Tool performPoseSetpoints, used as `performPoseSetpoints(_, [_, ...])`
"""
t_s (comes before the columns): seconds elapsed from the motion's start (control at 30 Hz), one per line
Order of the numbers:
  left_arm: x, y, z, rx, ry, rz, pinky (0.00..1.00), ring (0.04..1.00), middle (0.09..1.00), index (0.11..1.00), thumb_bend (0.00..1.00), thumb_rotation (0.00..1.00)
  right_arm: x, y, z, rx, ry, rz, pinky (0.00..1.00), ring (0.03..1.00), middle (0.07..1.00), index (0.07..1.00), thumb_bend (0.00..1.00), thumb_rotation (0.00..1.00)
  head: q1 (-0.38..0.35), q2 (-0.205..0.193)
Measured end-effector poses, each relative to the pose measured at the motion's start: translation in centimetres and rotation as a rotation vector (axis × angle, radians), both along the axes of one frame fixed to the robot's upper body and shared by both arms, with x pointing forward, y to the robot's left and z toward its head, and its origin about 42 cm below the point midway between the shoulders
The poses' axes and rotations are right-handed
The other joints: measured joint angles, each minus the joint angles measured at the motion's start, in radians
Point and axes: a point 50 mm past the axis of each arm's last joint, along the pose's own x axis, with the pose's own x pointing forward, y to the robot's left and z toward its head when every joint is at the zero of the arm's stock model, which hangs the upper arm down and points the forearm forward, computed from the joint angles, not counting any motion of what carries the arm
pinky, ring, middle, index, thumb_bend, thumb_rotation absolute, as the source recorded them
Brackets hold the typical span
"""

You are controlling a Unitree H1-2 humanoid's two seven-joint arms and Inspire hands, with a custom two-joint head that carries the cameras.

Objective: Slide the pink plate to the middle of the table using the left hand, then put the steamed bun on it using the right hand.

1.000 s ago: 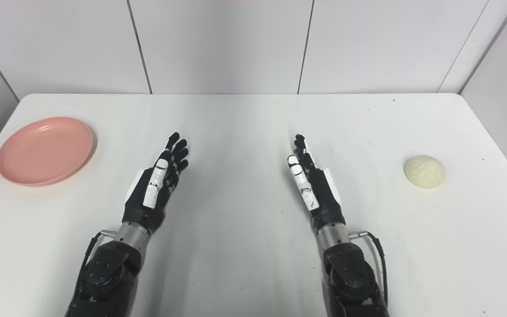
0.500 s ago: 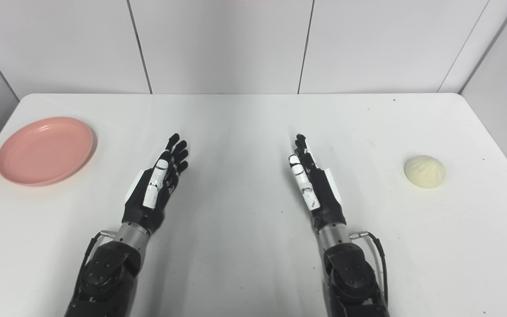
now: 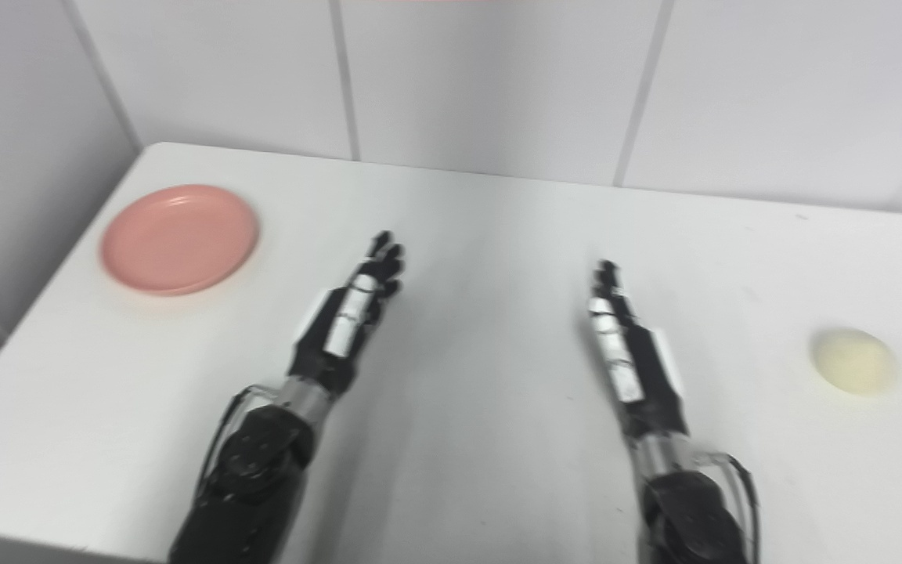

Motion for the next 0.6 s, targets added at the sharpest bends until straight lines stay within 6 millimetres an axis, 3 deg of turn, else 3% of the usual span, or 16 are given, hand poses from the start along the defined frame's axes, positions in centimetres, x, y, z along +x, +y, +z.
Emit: performPoseSetpoints(0.6, [0.21,-0.44,0.11,0.035,-0.027,0.011,1.0,1.0,1.0,1.0,0.47,1.0,0.04,-0.43,-0.12,0.001,0.006,0.003,1.0,1.0,1.0,1.0,0.14,1.0,0.009,-0.002])
